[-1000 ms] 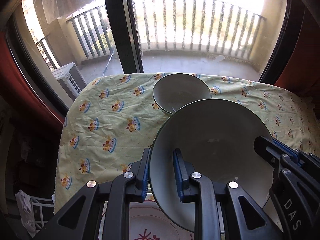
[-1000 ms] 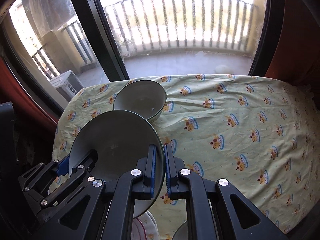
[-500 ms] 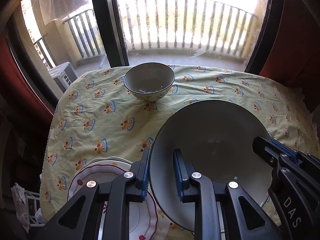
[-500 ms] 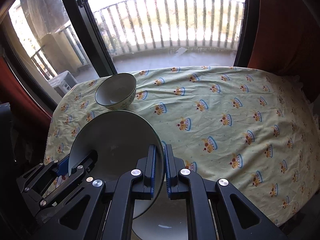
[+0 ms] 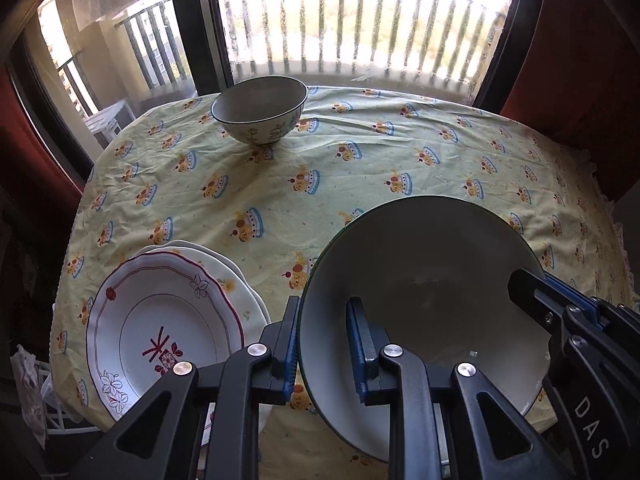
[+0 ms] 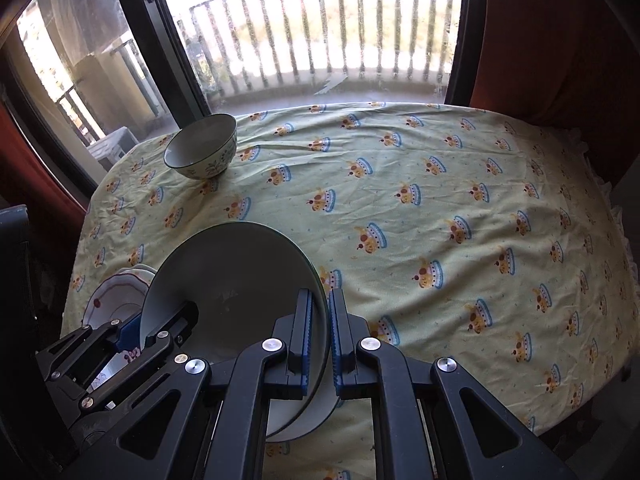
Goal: Organize plates and bowls
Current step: 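Lift the white bowl with both tools and carry it toward the first bowl, then lower the white bowl into the first bowl and open both tools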
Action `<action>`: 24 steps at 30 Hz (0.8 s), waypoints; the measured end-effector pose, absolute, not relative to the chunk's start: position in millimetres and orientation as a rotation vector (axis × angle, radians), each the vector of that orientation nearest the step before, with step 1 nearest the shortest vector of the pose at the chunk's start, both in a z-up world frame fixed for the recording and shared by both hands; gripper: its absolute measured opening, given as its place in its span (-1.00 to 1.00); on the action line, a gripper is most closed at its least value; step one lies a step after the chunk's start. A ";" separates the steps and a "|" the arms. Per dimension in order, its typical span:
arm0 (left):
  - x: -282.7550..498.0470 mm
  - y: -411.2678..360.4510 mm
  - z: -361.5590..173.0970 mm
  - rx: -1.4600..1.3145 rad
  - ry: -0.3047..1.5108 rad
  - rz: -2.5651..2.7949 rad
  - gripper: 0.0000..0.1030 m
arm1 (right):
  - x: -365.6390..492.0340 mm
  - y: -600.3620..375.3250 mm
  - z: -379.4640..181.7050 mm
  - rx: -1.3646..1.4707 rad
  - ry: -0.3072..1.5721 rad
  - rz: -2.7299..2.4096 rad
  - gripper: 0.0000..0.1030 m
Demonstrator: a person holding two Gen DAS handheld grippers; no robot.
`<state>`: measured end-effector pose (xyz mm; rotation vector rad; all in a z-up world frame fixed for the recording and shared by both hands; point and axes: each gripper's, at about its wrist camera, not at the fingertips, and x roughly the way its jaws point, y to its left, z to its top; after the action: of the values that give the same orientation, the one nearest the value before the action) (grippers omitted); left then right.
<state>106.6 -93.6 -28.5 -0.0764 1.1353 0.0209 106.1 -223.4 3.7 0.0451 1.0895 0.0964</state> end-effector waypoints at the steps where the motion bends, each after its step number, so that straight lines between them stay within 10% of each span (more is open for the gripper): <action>1: 105.1 -94.8 -31.9 -0.083 1.147 0.020 -0.61 | 104.4 -224.2 1.4 0.040 1.095 0.097 -0.78; 24: 97.9 -102.7 -55.5 -0.027 1.199 0.079 -0.61 | 104.4 -234.8 -45.3 0.083 1.220 0.134 -0.77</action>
<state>97.9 -102.7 -55.5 -0.0274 1.1991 0.0786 104.4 -234.8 -45.3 0.0831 1.2205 0.1344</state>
